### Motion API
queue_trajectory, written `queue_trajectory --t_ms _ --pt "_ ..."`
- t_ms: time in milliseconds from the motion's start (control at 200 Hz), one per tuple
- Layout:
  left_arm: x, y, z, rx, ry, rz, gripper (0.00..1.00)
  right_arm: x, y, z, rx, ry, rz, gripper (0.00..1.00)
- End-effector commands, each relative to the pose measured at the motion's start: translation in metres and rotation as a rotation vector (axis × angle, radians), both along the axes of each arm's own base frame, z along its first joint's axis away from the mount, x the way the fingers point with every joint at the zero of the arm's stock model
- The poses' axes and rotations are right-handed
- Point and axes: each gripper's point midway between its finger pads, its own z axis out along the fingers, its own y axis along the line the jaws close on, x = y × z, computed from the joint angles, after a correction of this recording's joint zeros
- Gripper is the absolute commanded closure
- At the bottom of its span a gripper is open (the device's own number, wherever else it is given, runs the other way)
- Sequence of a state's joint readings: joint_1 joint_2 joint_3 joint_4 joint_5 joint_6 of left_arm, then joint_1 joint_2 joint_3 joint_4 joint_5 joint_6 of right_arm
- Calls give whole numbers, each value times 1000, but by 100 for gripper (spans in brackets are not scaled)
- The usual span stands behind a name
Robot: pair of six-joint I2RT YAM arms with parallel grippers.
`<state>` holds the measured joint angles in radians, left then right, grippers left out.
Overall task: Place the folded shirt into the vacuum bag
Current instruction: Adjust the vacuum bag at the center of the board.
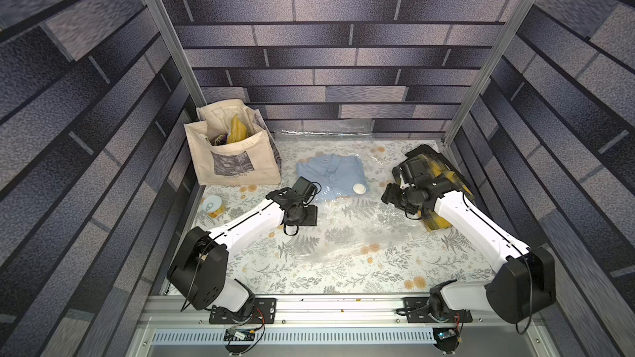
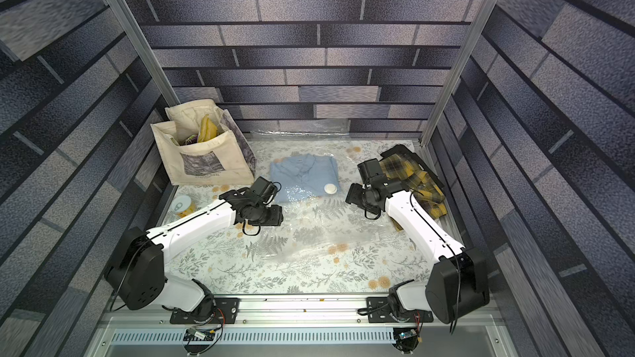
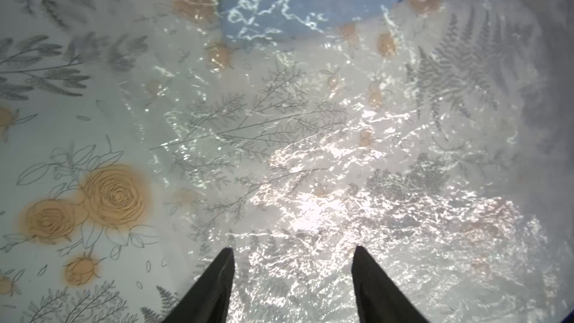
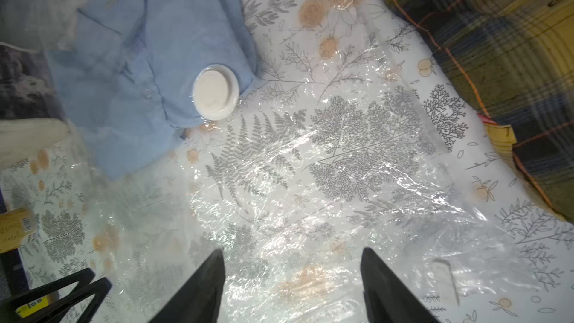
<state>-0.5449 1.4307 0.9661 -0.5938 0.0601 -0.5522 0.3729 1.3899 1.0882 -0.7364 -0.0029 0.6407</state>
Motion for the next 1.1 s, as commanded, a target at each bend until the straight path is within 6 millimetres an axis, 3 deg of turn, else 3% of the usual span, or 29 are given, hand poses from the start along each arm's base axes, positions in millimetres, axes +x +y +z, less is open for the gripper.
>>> queue_trajectory --t_ms 0,80,235,411,516,616,716,822,907,1092 --pt "-2 16 -12 -93 70 159 33 7 15 -25 54 27 2 31" --pt "3 17 -18 -103 94 186 34 9 20 -35 39 52 16 31" --pt "8 40 -41 -46 134 271 39 7 30 -43 31 70 46 32" --pt "11 25 -50 -131 146 264 51 7 34 -57 17 98 57 32" --pt "12 18 -53 -175 138 260 69 6 36 -63 10 112 61 32" --pt "15 17 -48 -181 116 246 84 0 36 -70 -5 130 68 32" --pt "22 15 -30 -176 60 201 100 -8 39 -80 -19 156 79 33" --pt "26 15 -1 -120 -18 128 100 -19 45 -93 -32 194 98 33" --pt "24 26 13 -53 -37 105 100 -29 53 -100 -47 214 116 33" --pt "3 85 12 107 10 197 100 -54 92 -107 -25 233 177 34"
